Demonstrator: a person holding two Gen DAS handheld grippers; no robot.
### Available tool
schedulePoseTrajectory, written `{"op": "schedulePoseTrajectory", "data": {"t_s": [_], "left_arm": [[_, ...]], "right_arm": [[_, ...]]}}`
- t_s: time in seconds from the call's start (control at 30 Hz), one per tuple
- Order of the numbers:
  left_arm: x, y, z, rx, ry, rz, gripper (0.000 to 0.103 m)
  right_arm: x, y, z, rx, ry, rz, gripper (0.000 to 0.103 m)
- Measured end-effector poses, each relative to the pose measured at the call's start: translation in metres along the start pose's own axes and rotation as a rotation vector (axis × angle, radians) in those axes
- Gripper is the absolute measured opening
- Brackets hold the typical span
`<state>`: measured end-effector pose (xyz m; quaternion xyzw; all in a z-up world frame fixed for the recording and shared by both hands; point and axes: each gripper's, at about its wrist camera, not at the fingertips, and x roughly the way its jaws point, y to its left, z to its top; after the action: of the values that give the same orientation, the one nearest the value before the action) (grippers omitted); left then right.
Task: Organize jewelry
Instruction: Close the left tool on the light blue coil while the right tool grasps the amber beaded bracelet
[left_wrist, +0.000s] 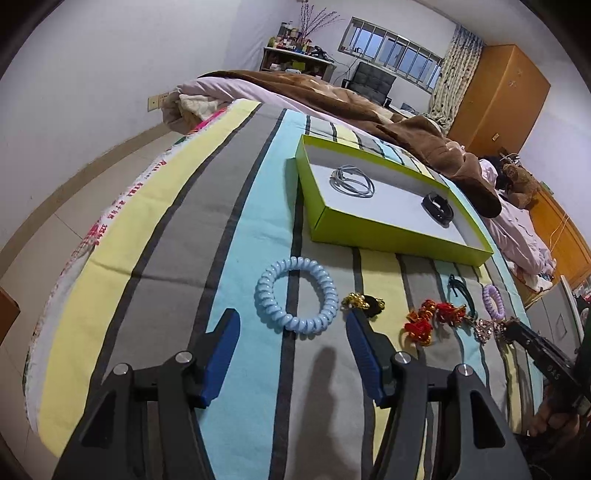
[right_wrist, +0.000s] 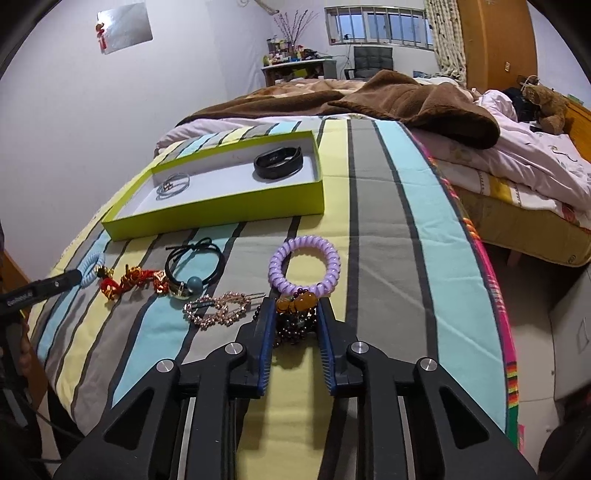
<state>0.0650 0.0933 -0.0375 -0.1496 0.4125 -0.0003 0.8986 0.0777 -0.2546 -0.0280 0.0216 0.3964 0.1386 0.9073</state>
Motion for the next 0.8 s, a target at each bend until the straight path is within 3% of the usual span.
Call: {"op": "schedulePoseTrajectory", "data": {"t_s": [0.23, 0.27, 0.47, 0.8], "left_arm": [[0.004, 0.006, 0.009, -0.015, -0.006, 0.048, 0.058], [0.006, 0.007, 0.010, -0.015, -0.004, 0.060, 0.053], [0.014, -0.002, 0.014, 0.097, 0.012, 0.170, 0.039], [0.016, -0.020, 0.010, 0.238, 0.013, 0.209, 0.032]], "right_arm": [[-0.011, -0.005, 0.004, 0.024, -0.037, 0.009, 0.023], [-0.012, -0.005, 0.004, 0.024, -0.041, 0.008, 0.022], [-0.017, -0.006, 0.007, 0.033, -0.061, 0.018, 0.023], [-0.017, -0.007, 0.008, 0.038, -0.065, 0.029, 0.023]]}}
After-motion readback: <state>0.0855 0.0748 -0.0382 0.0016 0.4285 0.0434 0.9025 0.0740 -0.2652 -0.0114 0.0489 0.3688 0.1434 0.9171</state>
